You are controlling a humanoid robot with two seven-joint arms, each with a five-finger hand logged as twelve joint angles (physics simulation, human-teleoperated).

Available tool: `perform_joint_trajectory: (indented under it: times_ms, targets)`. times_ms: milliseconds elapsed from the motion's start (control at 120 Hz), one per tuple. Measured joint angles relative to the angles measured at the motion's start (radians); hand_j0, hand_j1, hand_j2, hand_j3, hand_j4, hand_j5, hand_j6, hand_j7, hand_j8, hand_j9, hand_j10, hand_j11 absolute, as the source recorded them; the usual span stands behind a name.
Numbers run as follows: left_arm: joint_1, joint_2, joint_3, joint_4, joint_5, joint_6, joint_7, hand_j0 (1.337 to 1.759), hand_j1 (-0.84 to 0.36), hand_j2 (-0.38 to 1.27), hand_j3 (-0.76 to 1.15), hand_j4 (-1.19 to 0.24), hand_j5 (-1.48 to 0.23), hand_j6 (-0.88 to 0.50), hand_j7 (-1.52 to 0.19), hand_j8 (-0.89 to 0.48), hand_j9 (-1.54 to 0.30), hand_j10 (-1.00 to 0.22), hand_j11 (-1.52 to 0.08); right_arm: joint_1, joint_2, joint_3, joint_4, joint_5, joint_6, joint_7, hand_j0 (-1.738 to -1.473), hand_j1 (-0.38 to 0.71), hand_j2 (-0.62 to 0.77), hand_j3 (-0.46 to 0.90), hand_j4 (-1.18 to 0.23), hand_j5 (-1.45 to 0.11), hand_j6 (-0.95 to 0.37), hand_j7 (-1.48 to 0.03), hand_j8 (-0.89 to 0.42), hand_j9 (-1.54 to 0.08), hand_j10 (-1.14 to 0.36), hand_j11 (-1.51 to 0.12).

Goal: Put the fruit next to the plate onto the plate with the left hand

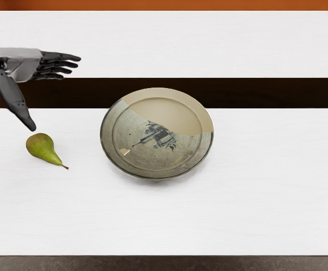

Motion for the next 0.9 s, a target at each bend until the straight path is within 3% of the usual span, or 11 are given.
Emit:
perform_joint_trajectory:
  times_ms: [258,333,392,467,542,675,900]
  targets:
    - [-0.004,0.013,-0.003,-0.013,0.000,0.000,0.012,1.658,0.33,0.00,0.00,-0.02,-0.02,-0.02,-0.02,-0.02,-0.02,-0.02,-0.02,0.000,0.000,-0.003,0.000,0.000,0.000,-0.001,-1.658,-0.35,0.00,0.00,0.00,0.00,0.00,0.00,0.00,0.00,0.00,0.00]
    - [-0.017,0.007,-0.010,-0.017,-0.001,0.000,0.092,1.658,0.33,0.00,0.00,-0.02,-0.02,-0.02,-0.02,-0.02,-0.02,-0.02,-0.02,0.000,0.000,-0.003,0.000,0.000,0.000,-0.001,-1.658,-0.35,0.00,0.00,0.00,0.00,0.00,0.00,0.00,0.00,0.00,0.00]
    - [-0.033,-0.008,-0.012,-0.019,-0.002,0.000,0.195,1.658,0.33,0.00,0.00,-0.02,-0.02,-0.02,-0.02,-0.02,-0.02,-0.02,-0.02,0.000,0.000,-0.003,0.000,0.000,0.000,-0.001,-1.658,-0.35,0.00,0.00,0.00,0.00,0.00,0.00,0.00,0.00,0.00,0.00]
    - [-0.034,-0.061,-0.014,-0.029,0.004,0.000,0.357,1.658,0.33,0.00,0.00,-0.02,-0.02,-0.02,-0.02,-0.02,-0.02,-0.02,-0.02,0.000,0.000,-0.004,0.000,0.000,0.000,-0.001,-1.658,-0.35,0.00,0.00,0.00,0.00,0.00,0.00,0.00,0.00,0.00,0.00]
    - [-0.033,-0.069,-0.018,-0.074,0.074,0.000,0.445,1.658,0.33,0.00,0.00,-0.02,-0.02,-0.02,-0.02,-0.02,-0.02,-0.02,-0.02,0.000,0.000,-0.004,0.000,0.000,0.000,-0.001,-1.658,-0.35,0.00,0.00,0.00,0.00,0.00,0.00,0.00,0.00,0.00,0.00]
    - [-0.030,-0.080,-0.022,-0.140,0.207,0.000,0.505,1.658,0.33,0.00,0.00,-0.02,-0.02,-0.02,-0.02,-0.02,-0.02,-0.02,-0.02,-0.001,0.000,-0.004,0.000,0.000,0.000,-0.001,-1.658,-0.35,0.00,0.00,0.00,0.00,0.00,0.00,0.00,0.00,0.00,0.00]
    - [-0.007,-0.213,-0.022,-0.192,0.367,0.001,0.526,1.658,0.33,0.00,0.00,-0.02,-0.03,-0.03,-0.03,-0.03,-0.03,-0.02,-0.02,-0.001,0.000,-0.004,0.000,0.000,0.000,-0.001,-1.658,-0.35,0.00,0.00,0.00,0.00,0.00,0.00,0.00,0.00,0.00,0.00]
